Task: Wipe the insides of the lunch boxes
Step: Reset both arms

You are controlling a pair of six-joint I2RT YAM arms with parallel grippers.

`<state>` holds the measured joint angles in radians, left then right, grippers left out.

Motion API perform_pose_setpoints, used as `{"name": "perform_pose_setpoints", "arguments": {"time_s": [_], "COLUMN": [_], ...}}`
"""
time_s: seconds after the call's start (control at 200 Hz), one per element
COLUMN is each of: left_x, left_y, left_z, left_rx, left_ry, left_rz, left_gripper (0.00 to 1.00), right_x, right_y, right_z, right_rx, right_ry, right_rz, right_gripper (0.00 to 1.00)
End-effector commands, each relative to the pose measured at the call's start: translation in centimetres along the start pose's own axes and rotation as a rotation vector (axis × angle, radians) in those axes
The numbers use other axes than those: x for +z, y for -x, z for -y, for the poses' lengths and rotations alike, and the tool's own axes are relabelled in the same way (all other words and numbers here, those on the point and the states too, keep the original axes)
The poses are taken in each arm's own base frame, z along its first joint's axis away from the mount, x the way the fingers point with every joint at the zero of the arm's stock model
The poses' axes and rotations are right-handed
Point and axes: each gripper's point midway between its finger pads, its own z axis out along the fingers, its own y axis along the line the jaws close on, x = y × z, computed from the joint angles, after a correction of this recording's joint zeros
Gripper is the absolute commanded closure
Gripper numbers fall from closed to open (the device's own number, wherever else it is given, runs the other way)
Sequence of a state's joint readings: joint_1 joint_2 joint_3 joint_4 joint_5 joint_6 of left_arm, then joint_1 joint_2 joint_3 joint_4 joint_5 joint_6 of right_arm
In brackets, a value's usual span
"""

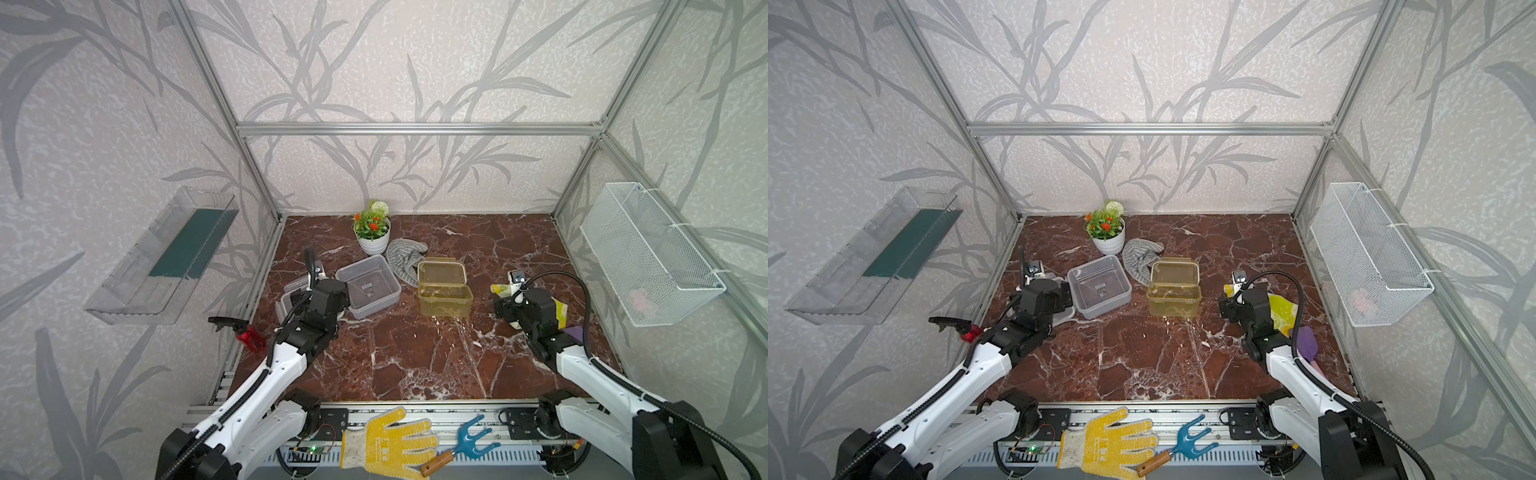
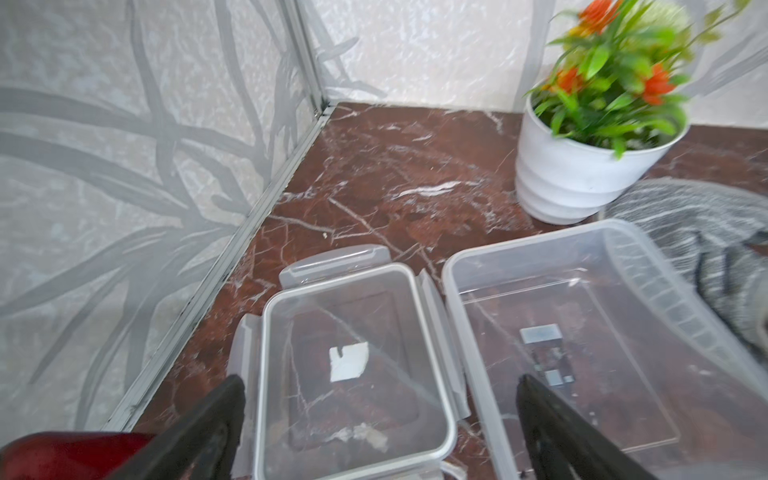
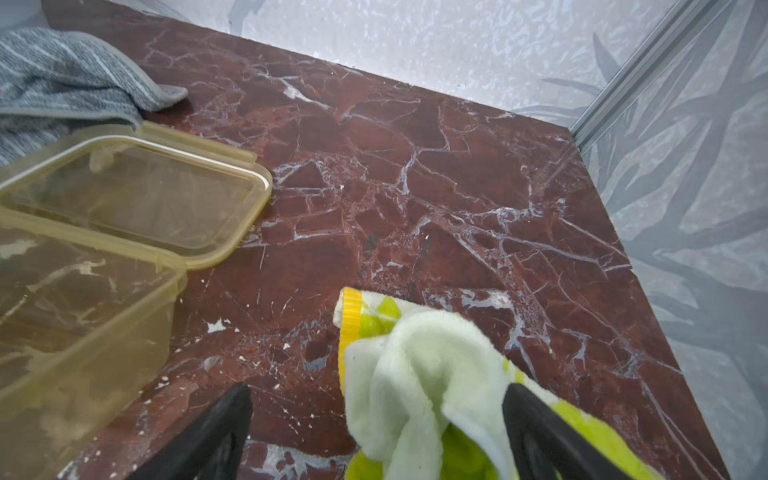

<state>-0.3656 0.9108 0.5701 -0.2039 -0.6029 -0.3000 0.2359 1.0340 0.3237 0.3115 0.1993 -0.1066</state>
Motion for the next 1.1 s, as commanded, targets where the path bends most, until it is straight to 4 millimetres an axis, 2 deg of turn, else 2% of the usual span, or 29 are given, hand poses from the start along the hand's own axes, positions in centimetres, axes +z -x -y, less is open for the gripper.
{"name": "perform_pose_setpoints", "arguments": {"time_s": [0.0, 0.15, 0.24, 0.455, 0.85, 1.095], "left_x": [0.5, 2.1, 3.1, 5.6, 9.9, 11.0], "left_y": [1.7, 1.1, 0.9, 0.6, -0.8, -1.2], "left_z": [-1.8, -2.7, -3.1, -2.9, -1.3, -0.5], "left_rx": [-0.031, -0.059, -0.051, -0.003, 0.008, -0.011], "left_ry": [0.078, 0.094, 0.105, 0.072, -0.046, -0.080], "left_rz": [0.098, 0.146, 0.167, 0.165, 0.147, 0.153], "left_gripper": [0.01, 0.00, 0.00, 0.01, 0.01, 0.01], "right_x": [0.1, 2.1, 3.1, 5.0, 6.5, 7.6], "right_y": [3.8, 2.7, 3.1, 2.1, 1.2, 1.1], "right_z": [0.2, 0.2, 0.0, -0.4, -0.1, 0.8], "right_rx": [0.008, 0.023, 0.008, -0.013, 0.015, 0.075], "right_ry": [-0.004, -0.017, -0.015, -0.008, -0.002, 0.021], "right_rz": [0.189, 0.183, 0.208, 0.181, 0.141, 0.083], "right_gripper": [0.05, 0.05, 0.05, 0.05, 0.05, 0.02]}}
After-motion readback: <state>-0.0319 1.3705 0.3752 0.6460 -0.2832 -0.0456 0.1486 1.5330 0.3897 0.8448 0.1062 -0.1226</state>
